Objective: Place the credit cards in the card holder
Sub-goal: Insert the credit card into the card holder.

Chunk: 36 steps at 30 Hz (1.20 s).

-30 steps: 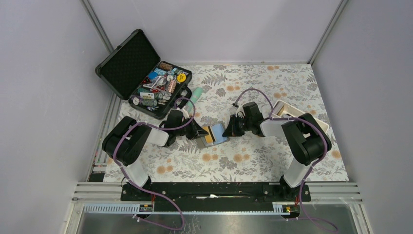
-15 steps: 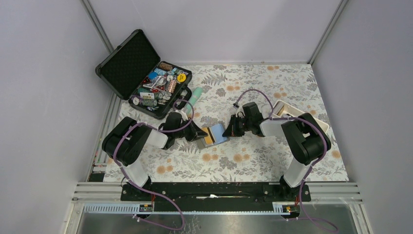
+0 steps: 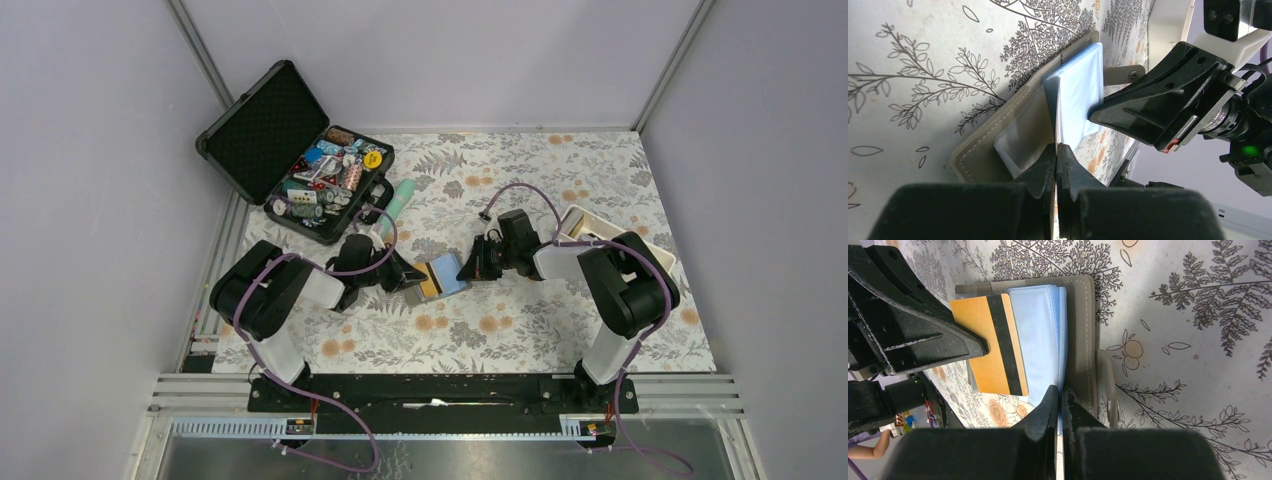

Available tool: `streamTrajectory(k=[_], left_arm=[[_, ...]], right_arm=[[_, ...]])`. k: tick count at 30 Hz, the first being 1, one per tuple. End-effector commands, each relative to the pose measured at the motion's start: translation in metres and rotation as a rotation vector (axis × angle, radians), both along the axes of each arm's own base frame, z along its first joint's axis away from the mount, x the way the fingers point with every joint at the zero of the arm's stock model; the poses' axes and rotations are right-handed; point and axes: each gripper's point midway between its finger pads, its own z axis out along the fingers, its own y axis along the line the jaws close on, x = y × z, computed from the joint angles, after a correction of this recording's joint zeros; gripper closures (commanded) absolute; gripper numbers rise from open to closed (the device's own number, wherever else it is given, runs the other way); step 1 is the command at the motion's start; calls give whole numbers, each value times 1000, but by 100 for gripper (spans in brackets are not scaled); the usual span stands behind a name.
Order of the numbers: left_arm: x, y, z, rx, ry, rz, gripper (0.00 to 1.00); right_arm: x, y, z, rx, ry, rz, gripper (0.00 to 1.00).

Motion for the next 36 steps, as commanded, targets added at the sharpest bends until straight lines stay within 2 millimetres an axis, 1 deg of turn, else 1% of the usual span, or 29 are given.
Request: streamTrajectory(k=[1,8,14,23,32,36], left_arm=[[6,-4,2,-12,-36,11,100],[6,-4,0,-11,-32,13,100],[5,-9,-2,-19,-35,3,100],[1,-6,-11,27,-38,-24,100],[7,-8,-10,51,-86,-50,100],[10,-7,-12,76,-99,-54,100]], right_arm=[[10,-8,-9,-73,-20,-40,100],[11,-8,-6,-72,-27,-41,100],[12,-7,-5,-65,-28,-42,100],[14,-6,-1,-61,-35,-43,100],[14,-5,1,-58,-38,-40,100],[14,-5,1,-57,-35,-40,100]])
